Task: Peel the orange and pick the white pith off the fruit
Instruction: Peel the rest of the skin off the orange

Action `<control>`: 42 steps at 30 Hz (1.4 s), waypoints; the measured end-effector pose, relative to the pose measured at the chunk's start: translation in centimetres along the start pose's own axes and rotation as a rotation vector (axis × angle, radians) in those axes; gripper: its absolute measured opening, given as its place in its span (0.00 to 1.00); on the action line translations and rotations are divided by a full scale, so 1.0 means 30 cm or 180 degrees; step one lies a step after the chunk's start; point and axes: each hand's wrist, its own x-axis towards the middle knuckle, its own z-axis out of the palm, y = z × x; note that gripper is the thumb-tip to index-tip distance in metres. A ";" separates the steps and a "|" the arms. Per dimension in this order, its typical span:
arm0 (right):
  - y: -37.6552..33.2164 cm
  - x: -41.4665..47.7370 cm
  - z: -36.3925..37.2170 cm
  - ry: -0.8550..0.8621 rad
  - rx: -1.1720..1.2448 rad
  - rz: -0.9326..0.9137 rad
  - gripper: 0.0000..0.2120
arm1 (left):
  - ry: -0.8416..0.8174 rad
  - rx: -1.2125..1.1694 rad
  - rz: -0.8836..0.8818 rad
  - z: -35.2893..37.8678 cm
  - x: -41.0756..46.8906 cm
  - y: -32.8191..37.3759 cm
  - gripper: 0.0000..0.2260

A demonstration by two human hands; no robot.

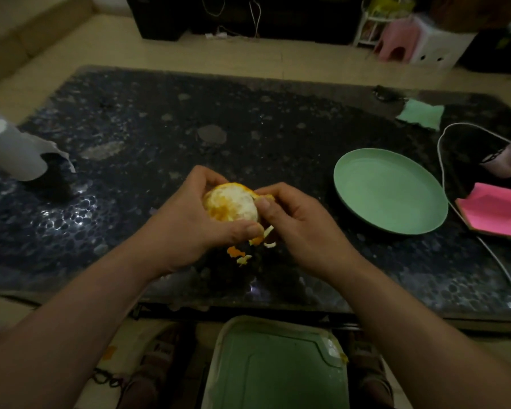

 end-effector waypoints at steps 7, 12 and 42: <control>-0.004 -0.011 0.012 -0.0031 0.0065 -0.0060 0.13 | 0.0053 -0.0010 0.0261 0.015 -0.003 0.016 0.40; -0.007 -0.010 0.019 0.0310 -0.0488 -0.0428 0.14 | 0.0300 -0.0057 0.0415 0.051 -0.011 0.012 0.40; -0.003 -0.009 0.081 0.1205 -0.0171 -0.0375 0.08 | 0.1108 -0.1873 -0.0450 0.165 -0.002 0.023 0.16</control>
